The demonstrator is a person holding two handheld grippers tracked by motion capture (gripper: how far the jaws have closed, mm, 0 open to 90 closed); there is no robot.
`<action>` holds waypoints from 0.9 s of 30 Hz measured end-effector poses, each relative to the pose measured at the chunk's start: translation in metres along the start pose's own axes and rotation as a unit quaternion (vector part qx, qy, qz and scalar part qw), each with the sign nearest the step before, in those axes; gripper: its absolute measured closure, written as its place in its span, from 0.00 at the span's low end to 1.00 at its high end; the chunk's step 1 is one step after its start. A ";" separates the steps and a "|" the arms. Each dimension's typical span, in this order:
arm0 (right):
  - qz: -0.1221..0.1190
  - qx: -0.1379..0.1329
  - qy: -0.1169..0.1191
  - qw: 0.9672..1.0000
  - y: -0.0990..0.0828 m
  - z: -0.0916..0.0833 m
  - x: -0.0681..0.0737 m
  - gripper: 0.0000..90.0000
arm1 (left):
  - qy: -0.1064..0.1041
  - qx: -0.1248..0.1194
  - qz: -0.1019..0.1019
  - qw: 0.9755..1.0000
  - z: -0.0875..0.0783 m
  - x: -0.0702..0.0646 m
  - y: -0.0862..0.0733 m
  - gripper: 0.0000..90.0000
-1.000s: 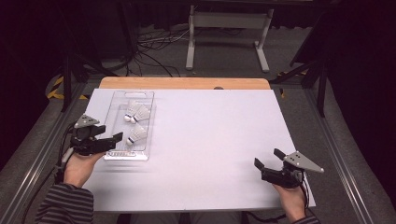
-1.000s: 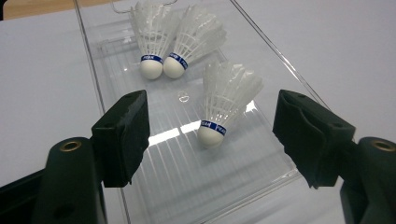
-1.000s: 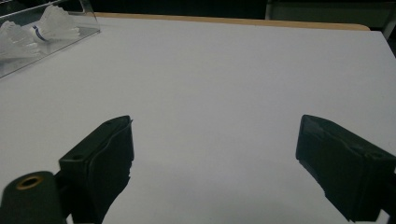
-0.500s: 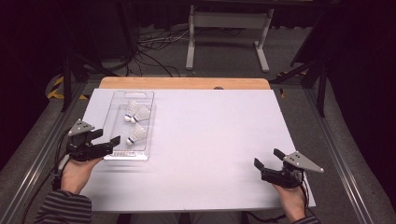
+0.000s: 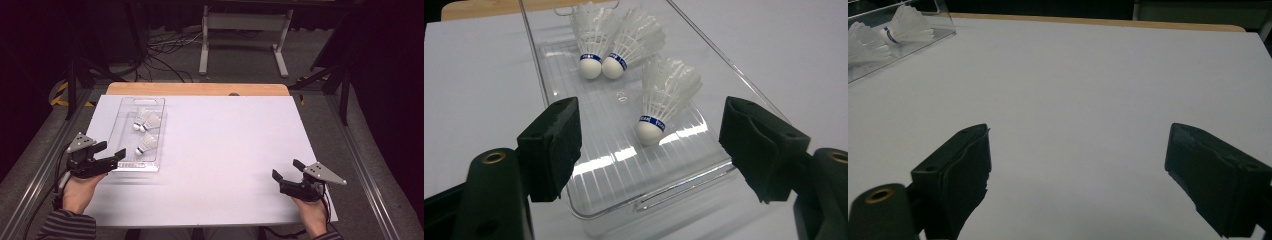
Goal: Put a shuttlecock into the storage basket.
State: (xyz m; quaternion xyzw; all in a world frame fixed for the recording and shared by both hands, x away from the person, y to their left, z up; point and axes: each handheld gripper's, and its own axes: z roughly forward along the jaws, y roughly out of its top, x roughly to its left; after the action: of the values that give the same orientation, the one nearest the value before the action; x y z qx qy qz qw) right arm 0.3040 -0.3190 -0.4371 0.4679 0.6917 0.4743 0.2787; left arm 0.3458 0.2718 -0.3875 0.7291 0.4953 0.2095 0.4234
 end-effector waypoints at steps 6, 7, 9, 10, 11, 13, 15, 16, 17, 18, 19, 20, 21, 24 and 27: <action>0.000 0.000 0.000 1.000 0.000 0.000 0.000 0.13 | -0.002 -0.004 -0.004 1.000 -0.002 0.002 -0.006 0.29; 0.000 0.000 0.000 1.000 0.000 0.000 0.000 0.13 | -0.002 -0.005 -0.003 1.000 -0.003 0.002 -0.007 0.28; 0.000 0.000 -0.001 1.000 0.000 0.000 0.000 0.13 | -0.002 -0.008 -0.004 1.000 -0.003 0.002 -0.008 0.28; 0.000 0.000 0.000 1.000 0.000 0.000 0.000 0.13 | -0.003 -0.009 -0.004 1.000 -0.004 0.003 -0.010 0.28; 0.000 0.000 0.000 1.000 0.000 0.000 0.000 0.13 | -0.003 -0.011 -0.005 1.000 -0.004 0.003 -0.011 0.28; 0.000 0.000 0.000 1.000 0.000 0.000 0.000 0.13 | -0.005 -0.014 -0.009 1.000 -0.005 0.003 -0.013 0.28; 0.000 0.001 -0.001 1.000 0.000 0.000 0.000 0.13 | -0.005 -0.017 -0.009 1.000 -0.006 0.004 -0.015 0.28; 0.000 0.001 -0.001 1.000 0.000 0.000 0.000 0.13 | -0.005 -0.019 -0.009 1.000 -0.006 0.004 -0.016 0.28; 0.000 0.001 -0.001 1.000 0.000 0.000 0.000 0.13 | -0.006 -0.021 -0.010 1.000 -0.006 0.004 -0.017 0.28; 0.000 0.000 -0.001 1.000 0.000 0.000 0.000 0.13 | -0.006 -0.023 -0.010 1.000 -0.007 0.005 -0.017 0.28; 0.000 0.000 0.000 1.000 0.000 0.000 0.000 0.13 | -0.005 -0.023 -0.010 1.000 -0.007 0.005 -0.018 0.28; -0.001 0.000 0.000 1.000 0.000 0.000 0.000 0.13 | -0.006 -0.026 -0.012 1.000 -0.008 0.005 -0.019 0.27; -0.001 0.000 0.000 1.000 0.000 0.000 0.000 0.13 | -0.006 -0.027 -0.011 1.000 -0.008 0.006 -0.020 0.27; -0.001 0.000 0.000 1.000 0.000 0.000 0.000 0.13 | -0.005 -0.035 -0.013 0.999 -0.011 0.006 -0.024 0.27; -0.001 0.001 0.000 1.000 0.000 0.000 0.000 0.13 | -0.007 -0.046 -0.017 0.999 -0.014 0.009 -0.027 0.27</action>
State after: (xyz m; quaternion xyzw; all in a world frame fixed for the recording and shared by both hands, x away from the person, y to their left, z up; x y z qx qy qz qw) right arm 0.3042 -0.3189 -0.4375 0.4679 0.6926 0.4731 0.2785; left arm 0.3247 0.2897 -0.4035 0.7016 0.4947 0.2200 0.4634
